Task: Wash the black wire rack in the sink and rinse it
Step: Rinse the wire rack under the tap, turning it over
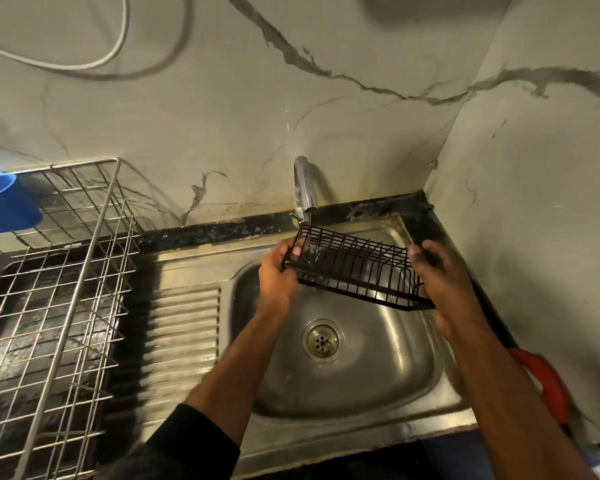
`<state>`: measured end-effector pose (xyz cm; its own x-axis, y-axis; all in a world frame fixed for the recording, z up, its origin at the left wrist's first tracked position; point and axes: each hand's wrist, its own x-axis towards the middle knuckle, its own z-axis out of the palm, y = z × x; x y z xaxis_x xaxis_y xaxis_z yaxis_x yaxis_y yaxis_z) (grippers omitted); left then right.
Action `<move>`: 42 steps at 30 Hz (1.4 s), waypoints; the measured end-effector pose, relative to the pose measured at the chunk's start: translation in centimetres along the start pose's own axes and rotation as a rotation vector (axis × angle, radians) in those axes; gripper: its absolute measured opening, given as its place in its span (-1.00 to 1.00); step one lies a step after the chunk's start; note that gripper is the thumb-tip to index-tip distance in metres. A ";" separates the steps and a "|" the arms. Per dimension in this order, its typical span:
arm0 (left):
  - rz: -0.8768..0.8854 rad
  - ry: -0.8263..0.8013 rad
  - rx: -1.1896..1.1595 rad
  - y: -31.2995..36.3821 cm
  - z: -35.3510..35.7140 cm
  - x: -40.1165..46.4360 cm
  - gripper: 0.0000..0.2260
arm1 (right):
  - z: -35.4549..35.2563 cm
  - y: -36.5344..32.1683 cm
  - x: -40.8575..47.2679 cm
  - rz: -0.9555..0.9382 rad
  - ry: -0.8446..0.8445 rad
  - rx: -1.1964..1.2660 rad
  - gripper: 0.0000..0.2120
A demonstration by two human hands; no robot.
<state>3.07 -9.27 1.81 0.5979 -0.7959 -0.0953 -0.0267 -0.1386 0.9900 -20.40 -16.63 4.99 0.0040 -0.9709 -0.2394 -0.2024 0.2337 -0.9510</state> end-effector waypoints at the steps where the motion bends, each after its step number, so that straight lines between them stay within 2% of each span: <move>1: -0.001 -0.033 0.005 0.3 0.2 0.2 -0.77 | 0.0 0.3 -0.1 -0.021 0.010 -0.041 -0.67; 6: -0.070 -0.156 0.124 0.5 1.2 2.8 -0.63 | -0.6 0.9 -0.2 -0.152 0.060 -0.221 -0.69; 9: -0.121 -0.218 0.090 1.0 1.7 3.0 -0.59 | -1.2 0.3 -0.4 -0.194 0.077 -0.225 -0.73; 15: -0.138 -0.227 0.036 0.8 2.4 2.7 -0.68 | -1.7 -0.9 -1.3 -0.235 0.116 -0.199 -0.70; 22: -0.151 -0.137 -0.095 1.0 2.0 3.0 -0.71 | -1.4 -1.8 -2.1 -0.298 0.120 -0.167 -0.72; 31: -0.148 -0.051 -0.083 0.5 0.5 2.7 -0.64 | -0.4 -1.6 -2.1 -0.325 0.106 -0.154 -0.76; 42: -0.123 -0.067 -0.105 0.1 -0.6 1.4 -0.73 | -0.1 -2.0 -2.9 -0.345 0.096 -0.146 -0.82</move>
<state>4.39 -10.06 1.79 0.5366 -0.8148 -0.2194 0.1291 -0.1777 0.9756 -20.13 -14.30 7.63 0.0056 -0.9933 0.1154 -0.3424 -0.1103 -0.9330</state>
